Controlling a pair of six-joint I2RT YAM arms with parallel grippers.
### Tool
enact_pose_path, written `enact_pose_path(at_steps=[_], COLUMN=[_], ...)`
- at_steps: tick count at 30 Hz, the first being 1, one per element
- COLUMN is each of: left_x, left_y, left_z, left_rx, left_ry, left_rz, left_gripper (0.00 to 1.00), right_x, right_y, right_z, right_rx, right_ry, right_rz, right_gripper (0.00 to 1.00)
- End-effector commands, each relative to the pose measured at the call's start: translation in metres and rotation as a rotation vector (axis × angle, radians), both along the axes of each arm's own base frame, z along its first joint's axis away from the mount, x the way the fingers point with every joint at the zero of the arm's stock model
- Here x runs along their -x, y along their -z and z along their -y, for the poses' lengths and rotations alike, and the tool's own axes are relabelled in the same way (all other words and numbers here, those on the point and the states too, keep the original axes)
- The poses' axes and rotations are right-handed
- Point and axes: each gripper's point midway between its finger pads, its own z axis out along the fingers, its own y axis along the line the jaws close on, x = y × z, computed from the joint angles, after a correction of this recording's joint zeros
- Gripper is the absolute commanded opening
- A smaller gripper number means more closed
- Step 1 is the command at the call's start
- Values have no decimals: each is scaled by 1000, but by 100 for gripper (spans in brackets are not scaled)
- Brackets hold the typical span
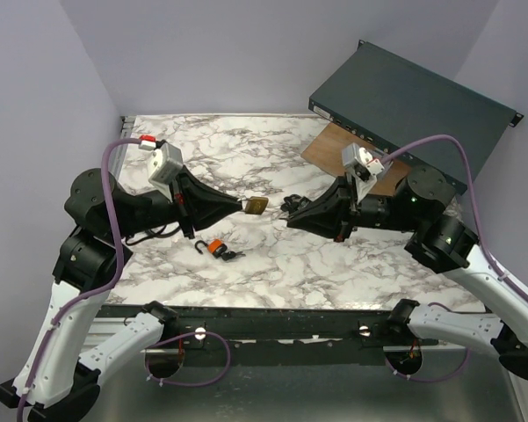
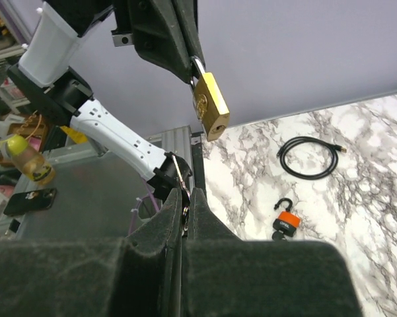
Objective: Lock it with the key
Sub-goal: Lock the lock, then place the lock at the center of the board.
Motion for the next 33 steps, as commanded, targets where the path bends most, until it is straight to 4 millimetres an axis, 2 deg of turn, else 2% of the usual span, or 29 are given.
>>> enact_pose_path(at_steps=[1, 7, 12, 17, 23, 27, 30, 33], left_x=[-11, -46, -79, -113, -135, -138, -133, -128], left_y=[-8, 9, 34, 79, 135, 164, 186, 209], left_z=[-3, -3, -1, 5, 22, 43, 72, 103], left_rx=[23, 16, 20, 32, 48, 43, 31, 24], left_ry=[-57, -183, -275, -366, -371, -349, -306, -257], left_rz=[17, -100, -199, -366, -551, -637, -690, -766], left_gripper=[0, 0, 0, 0, 0, 0, 0, 0], right_x=[-18, -61, -95, -131, -164, -175, -179, -175], right_y=[22, 52, 95, 133, 180, 207, 225, 243], right_z=[7, 13, 15, 28, 57, 83, 109, 127], right_rx=[51, 110, 210, 291, 314, 310, 294, 303], right_ry=[125, 365, 549, 770, 899, 1007, 1084, 1147], right_rz=[-36, -148, -266, -384, -582, -682, -756, -821], right_gripper=[1, 1, 1, 1, 1, 1, 1, 1])
